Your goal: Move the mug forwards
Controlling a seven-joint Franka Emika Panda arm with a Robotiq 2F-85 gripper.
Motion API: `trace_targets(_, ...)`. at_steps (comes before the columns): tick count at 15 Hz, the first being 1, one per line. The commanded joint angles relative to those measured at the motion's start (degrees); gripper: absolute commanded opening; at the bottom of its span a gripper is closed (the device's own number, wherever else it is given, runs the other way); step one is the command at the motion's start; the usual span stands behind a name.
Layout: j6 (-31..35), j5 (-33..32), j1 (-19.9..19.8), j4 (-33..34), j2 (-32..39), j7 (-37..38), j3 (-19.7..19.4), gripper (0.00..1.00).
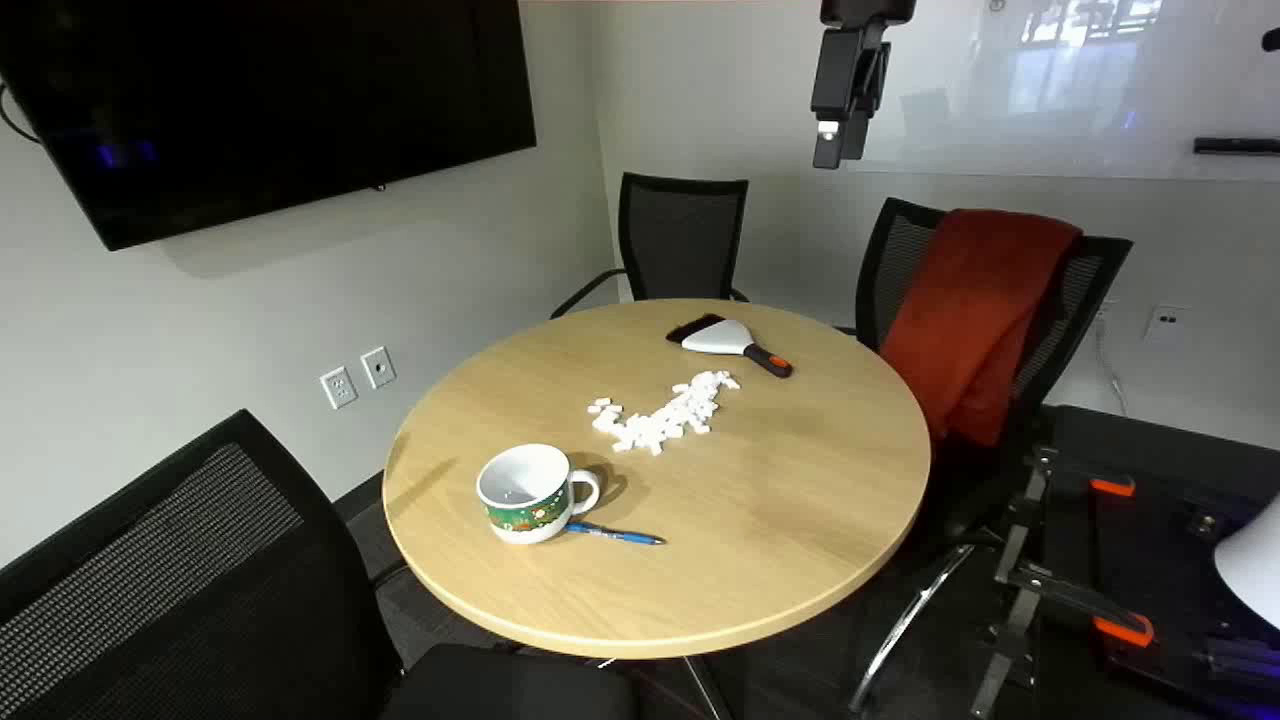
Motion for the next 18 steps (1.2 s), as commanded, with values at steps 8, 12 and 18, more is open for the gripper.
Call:
trace_targets(8, -0.11, 0.1, -0.31, 0.09, 0.03, -0.11, 0.25, 1.0)
trace_targets(12, 4.0, -1.84, 0.25, 5.94, 7.77, -3.27, 0.85, 1.0)
trace_targets(18, 11.05, -7.7, 0.04, 17.0, 24.67, -2.83, 2.55, 1.0)
